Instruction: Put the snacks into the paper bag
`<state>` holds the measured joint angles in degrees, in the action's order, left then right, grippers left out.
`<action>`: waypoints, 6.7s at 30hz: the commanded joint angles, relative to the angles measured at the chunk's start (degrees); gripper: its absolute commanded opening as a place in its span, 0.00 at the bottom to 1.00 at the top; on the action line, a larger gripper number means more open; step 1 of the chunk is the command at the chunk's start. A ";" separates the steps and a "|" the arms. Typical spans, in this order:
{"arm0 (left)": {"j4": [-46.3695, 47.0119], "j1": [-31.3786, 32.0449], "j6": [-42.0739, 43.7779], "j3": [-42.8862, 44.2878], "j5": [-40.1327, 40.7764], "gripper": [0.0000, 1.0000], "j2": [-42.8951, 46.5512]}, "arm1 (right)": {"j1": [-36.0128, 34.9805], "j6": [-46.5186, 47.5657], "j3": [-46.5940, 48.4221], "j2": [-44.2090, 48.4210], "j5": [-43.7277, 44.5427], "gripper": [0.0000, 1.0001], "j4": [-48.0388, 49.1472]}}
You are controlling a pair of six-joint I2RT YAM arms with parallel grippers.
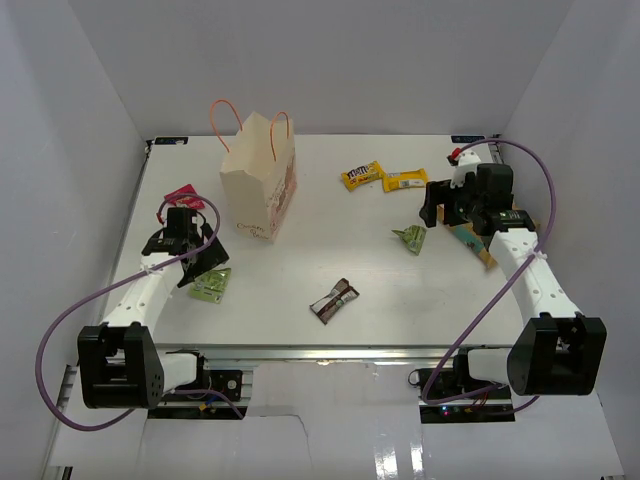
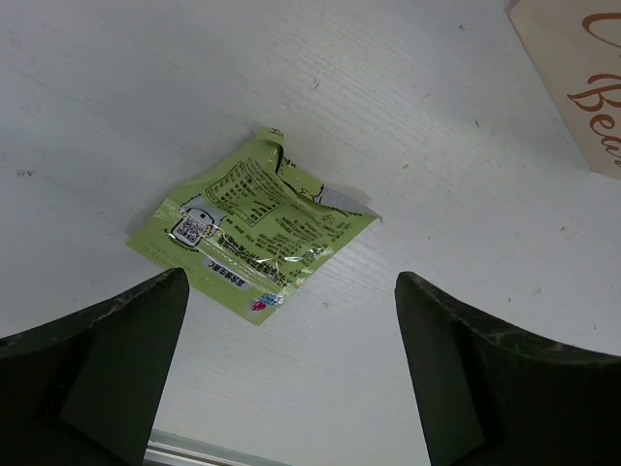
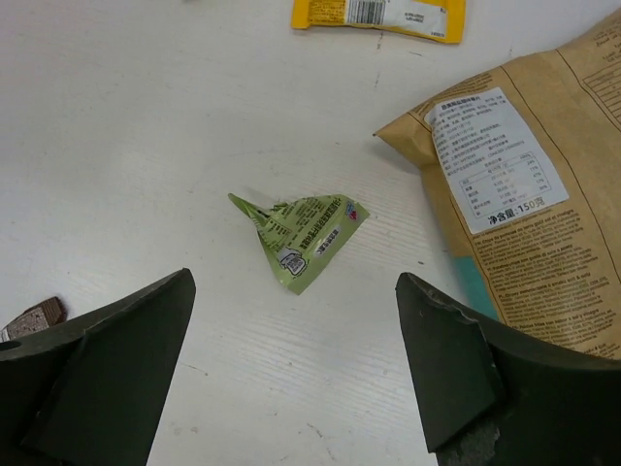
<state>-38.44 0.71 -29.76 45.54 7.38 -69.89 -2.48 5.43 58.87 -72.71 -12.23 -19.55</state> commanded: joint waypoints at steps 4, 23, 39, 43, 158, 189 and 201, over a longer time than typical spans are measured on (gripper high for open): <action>1.43 -0.62 1.89 1.48 1.85 0.98 -0.33 | -0.16 14.40 2.04 0.99 -11.48 0.90 -3.02; 2.13 -3.79 6.02 5.17 -2.71 0.93 -16.76 | -1.83 38.51 2.13 -7.97 -38.66 0.90 -19.21; 4.42 -4.49 5.24 3.16 -5.27 0.45 -20.03 | -1.74 39.13 0.72 -7.80 -39.36 0.90 -19.38; 5.73 -5.19 4.19 1.75 -7.11 0.25 -17.92 | -1.74 38.95 1.15 -7.62 -39.71 0.91 -19.65; 12.26 7.99 4.71 22.09 -10.37 0.90 10.46 | -8.24 18.44 13.64 -27.40 0.74 0.93 -6.72; 19.36 7.90 -12.17 -10.29 -18.26 0.90 23.39 | -8.06 37.88 12.82 -20.74 -18.51 0.22 -11.99; 22.79 7.90 -14.54 -21.10 -27.85 0.89 25.76 | -30.80 38.43 55.26 -27.91 -29.52 0.17 -24.13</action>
<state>-17.47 8.75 -43.09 25.96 -16.73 -45.95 -27.92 44.27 106.50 -97.49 -37.80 -40.53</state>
